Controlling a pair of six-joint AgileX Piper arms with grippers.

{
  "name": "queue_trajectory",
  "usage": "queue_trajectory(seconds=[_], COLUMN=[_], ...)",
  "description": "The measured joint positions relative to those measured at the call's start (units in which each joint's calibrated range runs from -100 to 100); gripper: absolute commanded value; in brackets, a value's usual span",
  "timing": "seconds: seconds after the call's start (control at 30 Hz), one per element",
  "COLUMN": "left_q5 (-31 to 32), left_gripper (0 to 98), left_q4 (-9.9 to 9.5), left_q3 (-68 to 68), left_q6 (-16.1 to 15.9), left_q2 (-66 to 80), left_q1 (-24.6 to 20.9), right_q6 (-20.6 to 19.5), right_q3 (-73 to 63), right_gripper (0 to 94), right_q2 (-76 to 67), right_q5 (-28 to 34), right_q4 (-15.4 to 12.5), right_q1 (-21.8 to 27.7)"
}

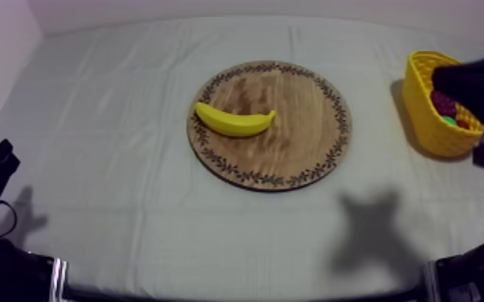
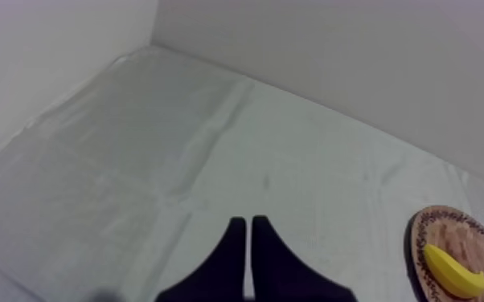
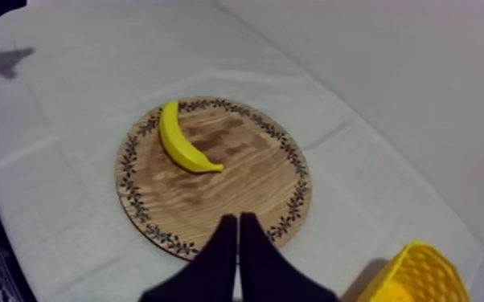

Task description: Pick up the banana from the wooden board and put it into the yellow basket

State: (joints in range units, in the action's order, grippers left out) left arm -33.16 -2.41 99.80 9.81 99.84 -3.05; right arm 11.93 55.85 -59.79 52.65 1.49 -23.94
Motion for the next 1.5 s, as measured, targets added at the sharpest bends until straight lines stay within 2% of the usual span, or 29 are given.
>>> queue_trajectory(seconds=[0.2, 0.57, 0.9, 1.2, 1.3, 1.5], left_q5=[0.0, 0.0, 0.0, 0.0, 0.0, 0.0], left_gripper=[0.1, 0.1, 0.1, 0.1, 0.1, 0.1], left_q4=[0.00, 0.00, 0.00, 0.00, 0.00, 0.00], left_q3=[0.0, 0.0, 0.0, 0.0, 0.0, 0.0], left_q6=[0.0, 0.0, 0.0, 0.0, 0.0, 0.0], left_q2=[0.0, 0.0, 0.0, 0.0, 0.0, 0.0], left_q1=[0.0, 0.0, 0.0, 0.0, 0.0, 0.0], right_q6=[3.8, 9.5, 10.9, 11.8, 11.9, 11.2], right_q3=[-16.0, -40.5, -58.1, -75.3, -80.3, -84.2], right_gripper=[0.7, 0.8, 0.8, 1.3, 9.3, 38.7], right_q2=[14.2, 40.3, 60.9, 76.0, 79.0, 81.5], right_q5=[11.3, 25.2, 36.3, 40.8, 41.2, 42.3], right_q4=[1.2, 5.1, 5.4, 4.6, 4.6, 4.6], right_q1=[-1.1, -7.4, -10.4, -9.3, -9.2, -8.9])
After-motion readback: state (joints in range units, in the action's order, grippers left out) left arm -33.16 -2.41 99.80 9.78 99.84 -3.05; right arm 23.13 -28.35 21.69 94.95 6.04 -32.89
